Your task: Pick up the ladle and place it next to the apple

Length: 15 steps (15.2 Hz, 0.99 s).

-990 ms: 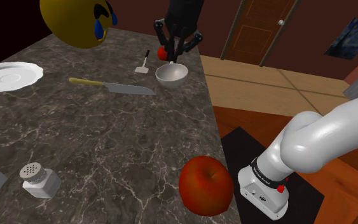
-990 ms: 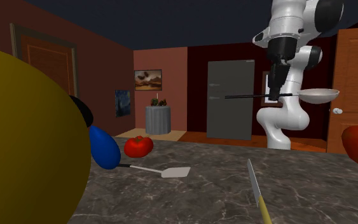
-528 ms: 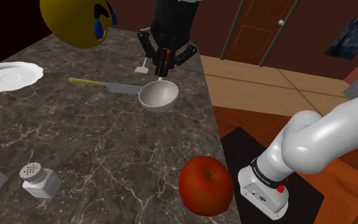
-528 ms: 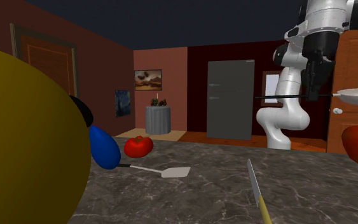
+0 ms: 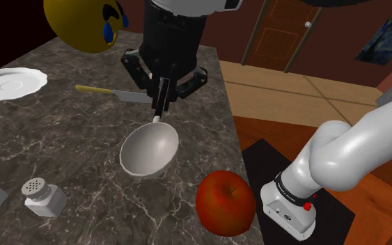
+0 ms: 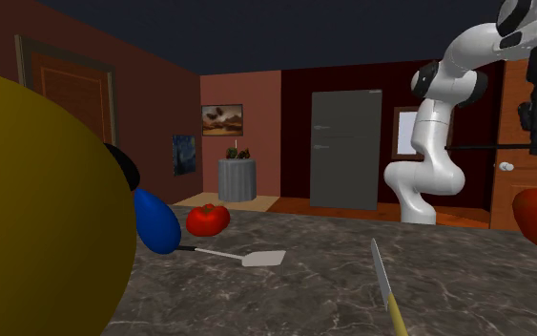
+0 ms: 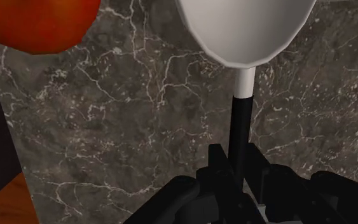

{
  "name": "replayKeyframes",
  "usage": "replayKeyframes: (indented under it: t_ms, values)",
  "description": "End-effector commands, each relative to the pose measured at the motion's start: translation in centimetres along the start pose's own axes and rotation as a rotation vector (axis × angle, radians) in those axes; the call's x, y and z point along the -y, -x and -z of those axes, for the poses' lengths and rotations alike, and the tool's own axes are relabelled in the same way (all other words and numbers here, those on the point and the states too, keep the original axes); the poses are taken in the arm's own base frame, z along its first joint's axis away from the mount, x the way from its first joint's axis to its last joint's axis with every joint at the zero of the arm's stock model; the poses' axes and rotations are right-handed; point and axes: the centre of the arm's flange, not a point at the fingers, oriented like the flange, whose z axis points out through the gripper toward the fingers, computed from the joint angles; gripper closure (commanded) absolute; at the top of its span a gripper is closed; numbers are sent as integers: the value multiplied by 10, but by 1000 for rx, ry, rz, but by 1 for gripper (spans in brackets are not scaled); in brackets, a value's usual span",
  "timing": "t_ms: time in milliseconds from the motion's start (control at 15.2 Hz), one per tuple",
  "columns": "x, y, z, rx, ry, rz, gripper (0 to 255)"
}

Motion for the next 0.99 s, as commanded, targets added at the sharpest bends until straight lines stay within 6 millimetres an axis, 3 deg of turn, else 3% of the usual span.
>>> replayKeyframes:
  t_ms: [0,462,924]
  values:
    - [3,26,5,0,0,-3,255]
    - [24,118,13,0,0,-3,255]
    - [20,122,-23,0,0,-3,255]
